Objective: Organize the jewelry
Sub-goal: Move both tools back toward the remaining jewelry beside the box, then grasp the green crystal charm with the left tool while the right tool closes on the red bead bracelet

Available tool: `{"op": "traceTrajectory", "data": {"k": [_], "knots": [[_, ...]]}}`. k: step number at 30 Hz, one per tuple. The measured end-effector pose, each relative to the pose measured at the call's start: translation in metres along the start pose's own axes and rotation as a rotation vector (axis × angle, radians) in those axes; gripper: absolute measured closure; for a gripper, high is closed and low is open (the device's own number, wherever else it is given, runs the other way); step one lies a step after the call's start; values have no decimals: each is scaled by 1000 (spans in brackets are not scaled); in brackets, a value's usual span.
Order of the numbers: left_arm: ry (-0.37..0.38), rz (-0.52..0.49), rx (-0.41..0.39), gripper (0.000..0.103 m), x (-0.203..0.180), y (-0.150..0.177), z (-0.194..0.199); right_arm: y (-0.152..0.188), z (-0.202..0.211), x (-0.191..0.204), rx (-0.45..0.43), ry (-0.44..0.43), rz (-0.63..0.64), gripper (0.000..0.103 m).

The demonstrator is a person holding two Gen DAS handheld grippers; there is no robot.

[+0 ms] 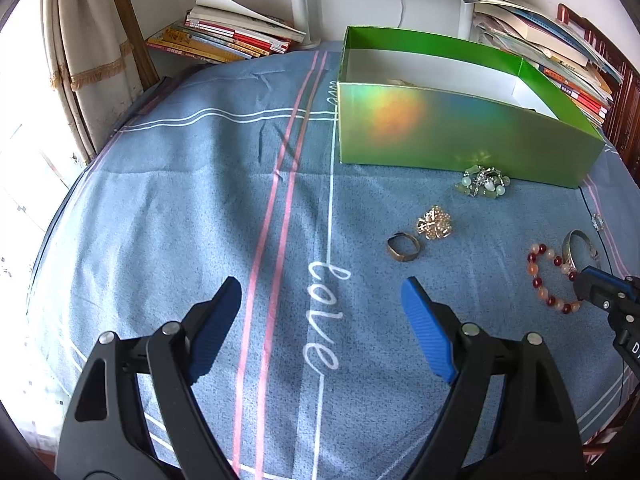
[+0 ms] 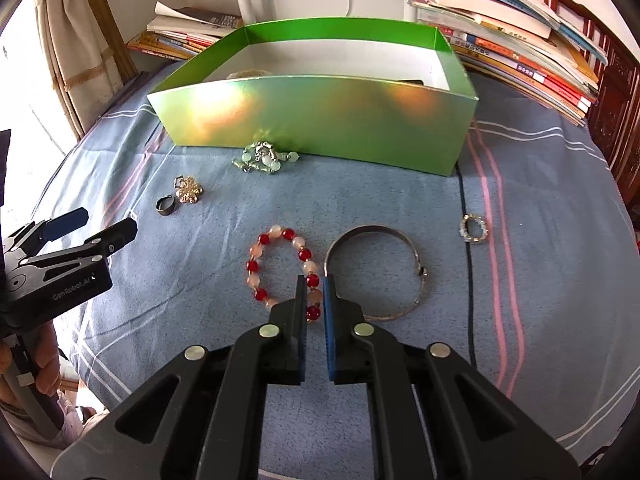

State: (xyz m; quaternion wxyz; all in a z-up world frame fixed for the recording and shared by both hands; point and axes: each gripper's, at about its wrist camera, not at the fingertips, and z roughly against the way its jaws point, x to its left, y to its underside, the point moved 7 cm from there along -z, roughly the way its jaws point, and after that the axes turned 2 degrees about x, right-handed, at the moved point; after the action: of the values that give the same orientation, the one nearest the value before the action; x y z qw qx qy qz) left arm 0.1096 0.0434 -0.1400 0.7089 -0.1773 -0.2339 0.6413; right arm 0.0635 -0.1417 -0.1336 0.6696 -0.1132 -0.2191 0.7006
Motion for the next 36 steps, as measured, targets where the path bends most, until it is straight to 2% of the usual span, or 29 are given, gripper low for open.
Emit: {"op": "traceTrajectory", "data": {"k": [9, 16, 23, 29, 34, 36], "knots": [[6, -2, 7, 21, -5, 1, -1, -7, 18, -6, -49, -8, -13, 95], [54, 13, -10, 21, -14, -15, -1, 1, 6, 10, -10, -51, 14, 95], [145, -30, -24, 21, -62, -49, -11, 8, -5, 12, 19, -64, 9, 95], [156, -96, 26, 21, -107, -62, -35, 9, -4, 7, 21, -61, 9, 95], [139, -104, 62, 21, -118, -63, -50, 12, -4, 9, 28, -67, 29, 85], [149, -91, 76, 24, -114, -63, -55, 12, -5, 11, 29, -67, 35, 78]]}}
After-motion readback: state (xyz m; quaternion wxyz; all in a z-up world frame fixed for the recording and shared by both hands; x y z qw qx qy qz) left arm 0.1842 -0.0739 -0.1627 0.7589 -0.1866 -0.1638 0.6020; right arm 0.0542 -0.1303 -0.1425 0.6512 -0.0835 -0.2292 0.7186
